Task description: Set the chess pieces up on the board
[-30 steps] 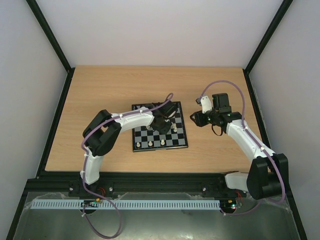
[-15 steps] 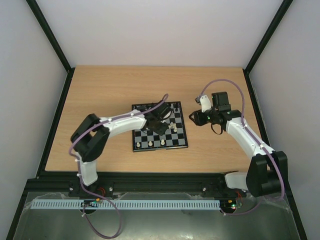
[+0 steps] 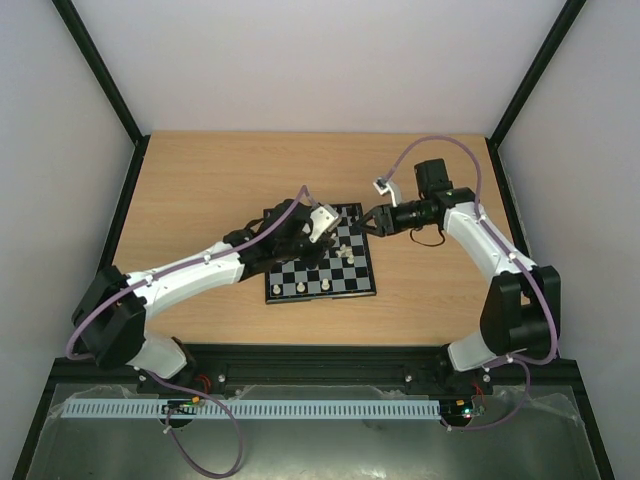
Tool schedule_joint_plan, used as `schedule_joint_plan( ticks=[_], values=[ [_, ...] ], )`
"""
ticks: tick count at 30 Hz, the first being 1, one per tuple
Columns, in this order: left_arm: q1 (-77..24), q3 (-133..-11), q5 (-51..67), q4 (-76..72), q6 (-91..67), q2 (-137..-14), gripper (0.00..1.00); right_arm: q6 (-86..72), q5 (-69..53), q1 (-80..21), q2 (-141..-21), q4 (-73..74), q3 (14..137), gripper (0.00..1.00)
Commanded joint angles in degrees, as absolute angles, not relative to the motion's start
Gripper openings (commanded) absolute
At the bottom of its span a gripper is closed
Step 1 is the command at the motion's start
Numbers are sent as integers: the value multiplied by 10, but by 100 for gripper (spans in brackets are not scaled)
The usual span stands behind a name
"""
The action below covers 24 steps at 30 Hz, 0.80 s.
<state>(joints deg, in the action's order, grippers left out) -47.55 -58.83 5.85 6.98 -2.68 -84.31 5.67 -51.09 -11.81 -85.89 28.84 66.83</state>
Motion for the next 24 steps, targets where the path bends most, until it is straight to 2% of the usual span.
schedule_joint_plan(
  ticks=[1, 6, 24],
  values=[
    [-475, -564, 87, 13, 0, -812, 12, 38, -660, -130, -875, 328, 656, 42],
    [-476, -560, 97, 10, 1, -809, 12, 59, -704, -148, -911, 360, 673, 36],
    [-483, -558, 119, 7, 9, -801, 12, 58, -684, -174, -949, 357, 699, 35]
  ],
)
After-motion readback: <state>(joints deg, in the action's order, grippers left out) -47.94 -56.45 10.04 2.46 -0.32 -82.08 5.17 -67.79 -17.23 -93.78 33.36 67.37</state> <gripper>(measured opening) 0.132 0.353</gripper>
